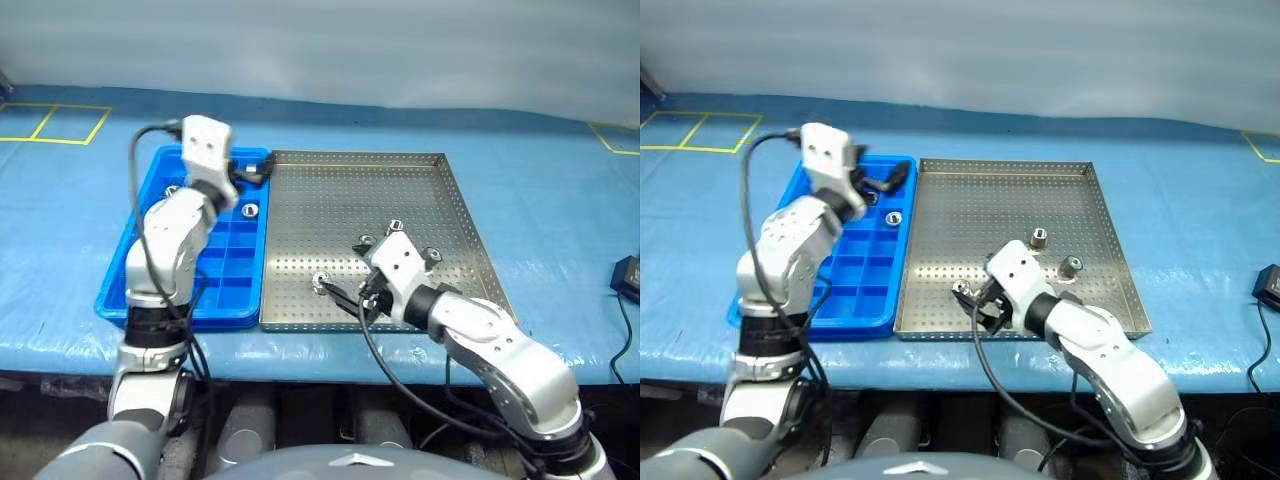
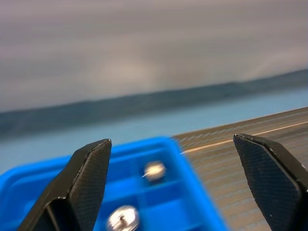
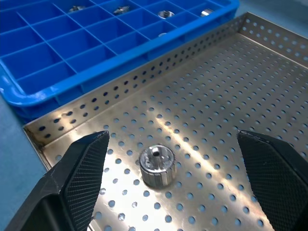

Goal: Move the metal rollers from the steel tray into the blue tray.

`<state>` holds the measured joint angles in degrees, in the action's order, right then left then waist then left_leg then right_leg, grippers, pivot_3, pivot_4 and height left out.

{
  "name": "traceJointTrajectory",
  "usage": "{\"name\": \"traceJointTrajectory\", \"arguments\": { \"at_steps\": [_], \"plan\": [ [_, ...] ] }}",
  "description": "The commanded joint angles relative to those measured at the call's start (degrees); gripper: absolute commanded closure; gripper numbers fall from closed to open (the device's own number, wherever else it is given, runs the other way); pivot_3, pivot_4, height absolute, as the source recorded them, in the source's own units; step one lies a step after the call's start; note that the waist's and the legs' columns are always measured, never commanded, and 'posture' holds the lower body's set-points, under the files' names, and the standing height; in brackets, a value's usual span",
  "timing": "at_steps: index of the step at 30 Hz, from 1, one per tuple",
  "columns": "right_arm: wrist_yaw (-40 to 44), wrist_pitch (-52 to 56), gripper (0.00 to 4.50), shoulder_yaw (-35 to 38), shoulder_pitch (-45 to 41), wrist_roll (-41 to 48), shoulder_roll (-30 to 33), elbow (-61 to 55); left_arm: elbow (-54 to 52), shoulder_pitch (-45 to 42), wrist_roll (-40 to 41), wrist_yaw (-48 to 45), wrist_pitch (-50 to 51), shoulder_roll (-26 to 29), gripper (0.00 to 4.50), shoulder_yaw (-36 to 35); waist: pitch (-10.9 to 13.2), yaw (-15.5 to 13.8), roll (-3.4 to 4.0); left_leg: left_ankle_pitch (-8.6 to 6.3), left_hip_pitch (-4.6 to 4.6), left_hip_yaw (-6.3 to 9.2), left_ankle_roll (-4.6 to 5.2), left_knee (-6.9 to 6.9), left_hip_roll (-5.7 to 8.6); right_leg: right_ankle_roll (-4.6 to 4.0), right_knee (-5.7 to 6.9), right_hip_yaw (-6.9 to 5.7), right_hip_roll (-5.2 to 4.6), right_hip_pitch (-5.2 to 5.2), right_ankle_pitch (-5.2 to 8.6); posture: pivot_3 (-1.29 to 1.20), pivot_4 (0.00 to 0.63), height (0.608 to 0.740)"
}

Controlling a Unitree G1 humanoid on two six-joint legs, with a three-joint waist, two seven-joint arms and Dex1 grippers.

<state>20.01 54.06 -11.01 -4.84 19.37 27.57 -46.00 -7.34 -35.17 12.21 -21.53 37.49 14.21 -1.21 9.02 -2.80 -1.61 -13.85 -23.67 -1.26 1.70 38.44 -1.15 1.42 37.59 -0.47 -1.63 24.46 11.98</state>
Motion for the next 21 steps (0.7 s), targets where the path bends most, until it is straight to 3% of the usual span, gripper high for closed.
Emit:
{"name": "traceJointTrajectory", "arguments": {
  "at_steps": [1,11,21],
  "plan": [
    [-0.97,0.27,0.00,3.44,1.78,-0.13,0.80,-3.52,5.82,-3.27,0.83,-6.06,0.83,-1.31,0.05,6.53,-0.01,1.00,0.02,-0.01,0.01,-0.02,0.01,0.00,0.01,0.01,0.00,0.04,0.01,0.00,0.00,0.00,0.150,0.740],
    [-8.06,4.74,0.00,8.11,8.07,-2.96,-1.03,-6.73,24.12,-7.02,-5.07,-7.27,-1.46,-9.99,0.05,17.60,0.01,4.56,0.05,-0.02,0.05,-0.13,0.03,-0.03,-0.11,0.30,0.09,0.23,0.22,0.12,-0.15,-0.12,0.150,0.740],
    [-9.79,4.66,0.00,7.22,7.75,-4.21,-2.35,-6.47,28.32,-5.76,-10.57,-5.78,1.36,-10.71,0.05,22.09,0.00,5.44,0.05,-0.02,0.08,-0.30,0.04,-0.02,-0.10,0.36,0.07,0.40,0.20,0.14,-0.18,-0.13,0.150,0.740]
  ]
}}
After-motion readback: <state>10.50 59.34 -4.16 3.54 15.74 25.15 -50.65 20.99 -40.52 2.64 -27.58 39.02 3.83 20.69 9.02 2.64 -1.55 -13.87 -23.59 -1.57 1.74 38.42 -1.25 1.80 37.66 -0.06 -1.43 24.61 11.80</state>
